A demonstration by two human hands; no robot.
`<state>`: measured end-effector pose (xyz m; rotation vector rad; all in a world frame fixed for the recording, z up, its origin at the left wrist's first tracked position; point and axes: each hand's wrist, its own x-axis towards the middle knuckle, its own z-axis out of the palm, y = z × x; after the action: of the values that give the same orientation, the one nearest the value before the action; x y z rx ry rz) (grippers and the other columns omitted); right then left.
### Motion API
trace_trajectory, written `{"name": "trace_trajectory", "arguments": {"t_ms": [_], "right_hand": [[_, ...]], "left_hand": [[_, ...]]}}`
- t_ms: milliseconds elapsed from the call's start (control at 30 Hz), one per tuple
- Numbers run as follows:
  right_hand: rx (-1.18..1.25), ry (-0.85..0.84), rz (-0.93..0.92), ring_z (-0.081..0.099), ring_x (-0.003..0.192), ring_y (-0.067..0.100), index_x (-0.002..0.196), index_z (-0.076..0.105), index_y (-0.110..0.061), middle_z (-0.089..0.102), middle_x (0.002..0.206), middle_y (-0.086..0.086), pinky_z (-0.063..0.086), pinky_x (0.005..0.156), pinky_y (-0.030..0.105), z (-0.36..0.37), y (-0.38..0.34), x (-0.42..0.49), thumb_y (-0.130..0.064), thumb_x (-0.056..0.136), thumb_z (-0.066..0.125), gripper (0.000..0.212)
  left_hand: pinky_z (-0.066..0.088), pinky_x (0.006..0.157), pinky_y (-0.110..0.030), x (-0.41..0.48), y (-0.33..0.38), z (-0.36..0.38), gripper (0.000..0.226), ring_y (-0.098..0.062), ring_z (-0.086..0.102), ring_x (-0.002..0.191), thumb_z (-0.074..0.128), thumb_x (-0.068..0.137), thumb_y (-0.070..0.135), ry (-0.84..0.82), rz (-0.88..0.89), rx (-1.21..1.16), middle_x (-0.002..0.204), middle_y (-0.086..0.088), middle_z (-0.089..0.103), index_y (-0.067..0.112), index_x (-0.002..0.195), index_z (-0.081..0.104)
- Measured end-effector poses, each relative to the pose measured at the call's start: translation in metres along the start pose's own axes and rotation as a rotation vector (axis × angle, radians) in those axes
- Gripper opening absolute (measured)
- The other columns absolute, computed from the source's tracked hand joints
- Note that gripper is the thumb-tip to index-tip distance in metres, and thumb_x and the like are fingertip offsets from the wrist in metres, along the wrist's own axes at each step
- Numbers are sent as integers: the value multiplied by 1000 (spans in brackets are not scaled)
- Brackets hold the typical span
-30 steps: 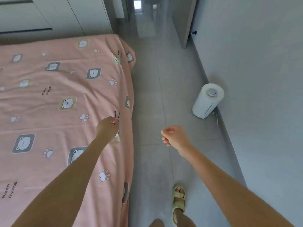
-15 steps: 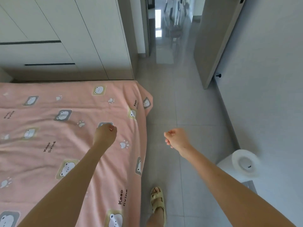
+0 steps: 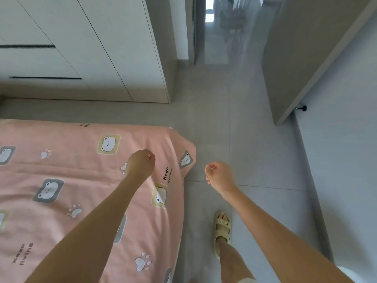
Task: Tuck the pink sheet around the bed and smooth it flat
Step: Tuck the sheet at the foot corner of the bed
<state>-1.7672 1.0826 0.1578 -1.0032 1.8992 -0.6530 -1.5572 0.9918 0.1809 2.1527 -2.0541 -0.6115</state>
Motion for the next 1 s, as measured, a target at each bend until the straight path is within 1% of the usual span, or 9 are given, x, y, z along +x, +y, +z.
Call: {"name": "trace_trajectory", "arguments": {"t_ms": [133, 233, 367, 433, 500, 633, 767, 900, 1000], "right_hand": [[-238, -74, -51, 59, 80, 37, 65, 49, -6, 64, 79, 24, 40, 69, 36, 1, -21, 95, -10, 93, 44, 29], [-349, -98, -78, 39, 72, 24, 55, 26, -17, 41, 60, 7, 19, 60, 29, 12, -37, 158, -11, 94, 42, 43], [-339, -196, -8, 46, 76, 24, 62, 40, -11, 50, 72, 11, 28, 66, 33, 44, -47, 232, -15, 98, 39, 36], [-272, -212, 71, 47, 76, 24, 62, 35, -12, 46, 67, 4, 31, 65, 32, 68, -41, 263, -17, 99, 39, 37], [-188, -239, 192, 43, 72, 22, 61, 30, -15, 36, 61, -1, 31, 63, 28, 94, -37, 295, -23, 100, 37, 40], [264, -255, 718, 45, 44, 18, 72, 46, -8, 49, 61, 7, 37, 43, 20, 135, -25, 358, -45, 96, 40, 45], [347, -358, 960, 52, 49, 17, 94, 58, -5, 62, 80, 10, 39, 42, 15, 165, -9, 406, -60, 86, 49, 57], [409, -440, 1096, 38, 39, 12, 75, 57, -10, 53, 59, 3, 24, 41, 10, 191, -2, 432, -37, 83, 61, 28], [486, -436, 1097, 29, 28, 9, 62, 49, -11, 45, 46, 2, 18, 37, 8, 205, 1, 439, -13, 85, 54, 23]], "left_hand": [[42, 75, -31, 84, 3, 12, 24, -32, 59, 91, 46, 93, 20, 8, -34, -3, 98, -13, 65, 8, 99, 66], [43, 77, -33, 136, -6, 22, 22, -32, 60, 92, 49, 93, 20, 20, -43, -6, 100, -13, 66, 9, 97, 68], [43, 81, -34, 202, -24, 40, 21, -32, 59, 97, 52, 92, 19, 13, -8, 46, 105, -9, 69, 9, 98, 70], [42, 83, -33, 235, -33, 53, 21, -32, 59, 100, 53, 92, 19, -18, 31, 84, 109, -5, 70, 11, 100, 71], [41, 86, -31, 269, -42, 69, 21, -29, 60, 102, 55, 91, 20, -66, 75, 113, 113, -2, 69, 14, 103, 71], [40, 97, -32, 321, -57, 108, 27, -26, 58, 114, 60, 89, 22, -205, 178, 185, 123, -3, 64, 14, 113, 68], [39, 101, -33, 354, -62, 140, 33, -24, 56, 119, 55, 88, 29, -334, 251, 194, 126, -4, 63, 15, 117, 66], [46, 91, -33, 372, -60, 155, 34, -25, 65, 104, 54, 79, 27, -399, 331, 177, 110, -5, 71, 13, 106, 71], [52, 80, -34, 377, -61, 157, 28, -26, 71, 85, 59, 72, 22, -386, 406, 172, 95, -5, 75, 12, 93, 74]]}}
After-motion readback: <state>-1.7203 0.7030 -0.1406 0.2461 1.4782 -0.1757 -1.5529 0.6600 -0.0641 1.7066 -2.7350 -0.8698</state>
